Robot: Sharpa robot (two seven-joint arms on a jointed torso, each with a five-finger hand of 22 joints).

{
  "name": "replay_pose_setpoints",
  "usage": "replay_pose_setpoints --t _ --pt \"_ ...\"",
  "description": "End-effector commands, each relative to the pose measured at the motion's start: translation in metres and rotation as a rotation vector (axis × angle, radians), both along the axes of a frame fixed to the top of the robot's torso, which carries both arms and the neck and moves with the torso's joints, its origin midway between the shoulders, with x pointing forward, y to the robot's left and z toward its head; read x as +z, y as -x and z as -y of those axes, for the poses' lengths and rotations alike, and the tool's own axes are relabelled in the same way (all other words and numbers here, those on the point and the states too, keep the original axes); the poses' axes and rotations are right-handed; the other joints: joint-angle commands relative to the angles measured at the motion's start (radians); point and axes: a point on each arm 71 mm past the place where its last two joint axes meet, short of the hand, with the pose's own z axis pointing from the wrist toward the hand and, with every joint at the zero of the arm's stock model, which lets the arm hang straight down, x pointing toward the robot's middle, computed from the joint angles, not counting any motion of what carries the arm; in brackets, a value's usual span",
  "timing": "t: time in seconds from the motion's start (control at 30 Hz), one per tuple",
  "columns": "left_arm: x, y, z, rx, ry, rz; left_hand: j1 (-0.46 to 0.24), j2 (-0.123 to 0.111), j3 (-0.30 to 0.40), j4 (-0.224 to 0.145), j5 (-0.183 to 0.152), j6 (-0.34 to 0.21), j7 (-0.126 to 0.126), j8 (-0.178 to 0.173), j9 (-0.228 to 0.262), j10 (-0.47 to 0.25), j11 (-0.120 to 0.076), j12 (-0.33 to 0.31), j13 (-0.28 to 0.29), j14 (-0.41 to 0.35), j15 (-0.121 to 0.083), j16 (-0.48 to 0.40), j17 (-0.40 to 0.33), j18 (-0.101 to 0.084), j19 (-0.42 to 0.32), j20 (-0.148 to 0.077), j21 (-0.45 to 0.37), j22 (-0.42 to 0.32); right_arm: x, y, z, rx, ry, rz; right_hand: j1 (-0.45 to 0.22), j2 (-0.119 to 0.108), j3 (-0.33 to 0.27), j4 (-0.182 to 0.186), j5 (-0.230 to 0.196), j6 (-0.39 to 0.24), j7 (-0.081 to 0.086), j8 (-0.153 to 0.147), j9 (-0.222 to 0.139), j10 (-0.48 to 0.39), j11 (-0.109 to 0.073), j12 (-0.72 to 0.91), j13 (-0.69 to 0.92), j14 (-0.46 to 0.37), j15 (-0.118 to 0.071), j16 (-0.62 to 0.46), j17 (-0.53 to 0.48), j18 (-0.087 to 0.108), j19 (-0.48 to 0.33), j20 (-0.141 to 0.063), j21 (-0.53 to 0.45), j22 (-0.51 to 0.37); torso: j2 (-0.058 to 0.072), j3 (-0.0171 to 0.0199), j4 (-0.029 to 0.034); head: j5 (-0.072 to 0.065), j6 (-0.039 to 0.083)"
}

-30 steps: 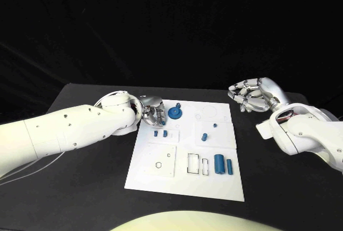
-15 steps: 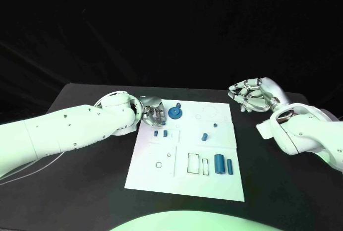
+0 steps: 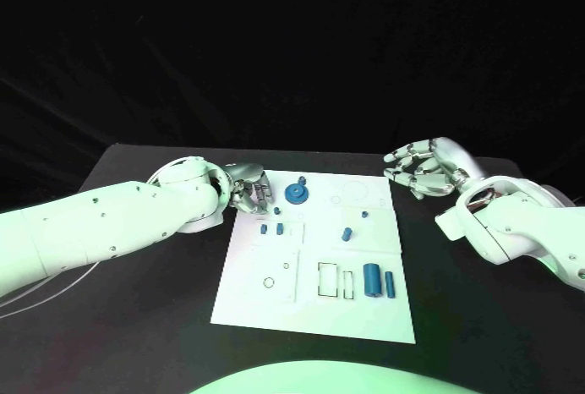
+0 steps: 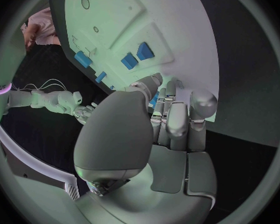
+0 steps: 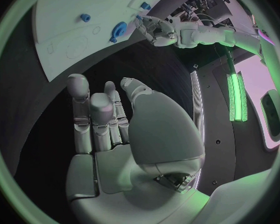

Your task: Assemble the parts on the task board

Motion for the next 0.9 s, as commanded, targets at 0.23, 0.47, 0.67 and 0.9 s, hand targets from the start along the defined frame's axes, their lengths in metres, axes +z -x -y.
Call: replay_pose_setpoints --t 0.23,0.47,0.67,0.9 --pt "0.018 -0.001 -0.023 0.181 0.439 0.004 -0.004 0.007 0.035 -0.009 0.003 0.046 0.008 0.019 0.001 -0.011 0.004 0.001 -0.001 -0.067 0.003 -0.092 -0.165 0.014 -0.055 0.003 -0.069 -0.093 -0.02 0.009 -0.019 0.231 0.503 -0.018 0.036 -0.02 0.082 -0.061 -0.054 0.088 -0.014 -0.033 -0.014 0.055 0.0 -0.219 -0.192 0.029 0.001 0.126 0.117 -0.033 0.069 -0.001 0.189 0.146 -0.004 -0.0014 0.004 -0.03 0.006" --pt "0.023 0.002 -0.038 0.341 0.76 -0.063 -0.023 0.008 0.027 -0.015 0.001 0.075 -0.002 0.038 0.004 0.014 -0.006 0.029 0.011 -0.079 -0.007 -0.136 -0.226 0.022 -0.069 -0.003 -0.106 -0.137 -0.025 0.012 -0.031 0.256 0.701 0.066 0.011 -0.032 0.094 -0.072 -0.063 0.122 -0.024 -0.058 -0.022 0.103 -0.005 -0.273 -0.253 0.041 -0.005 0.188 0.179 -0.049 0.101 -0.005 0.279 0.216 -0.003 -0.0012 0.0019 -0.034 0.009" --pt "0.028 0.01 -0.036 0.386 0.992 -0.14 -0.038 0.011 0.014 -0.015 0.0 0.075 -0.002 0.04 0.002 0.011 -0.007 0.036 0.014 -0.097 -0.006 -0.17 -0.276 0.028 -0.087 -0.005 -0.14 -0.178 -0.029 0.01 -0.041 0.241 0.788 0.112 -0.005 -0.044 0.095 -0.071 -0.068 0.12 -0.017 -0.076 -0.028 0.1 0.001 -0.298 -0.276 0.046 0.0 0.217 0.205 -0.056 0.115 -0.003 0.315 0.243 -0.002 -0.0032 0.0045 -0.042 0.013" --pt "0.031 0.018 -0.03 0.376 1.082 -0.189 -0.034 0.02 0.012 -0.022 0.001 0.074 -0.002 0.042 0.001 0.009 -0.007 0.041 0.016 -0.109 -0.006 -0.186 -0.3 0.027 -0.085 -0.005 -0.14 -0.174 -0.031 0.007 -0.05 0.23 0.816 0.143 -0.011 -0.048 0.112 -0.073 -0.097 0.119 -0.008 -0.093 -0.034 0.103 0.009 -0.318 -0.299 0.045 0.006 0.236 0.22 -0.063 0.129 0.003 0.353 0.272 0.0 -0.0017 0.0037 -0.042 0.014"
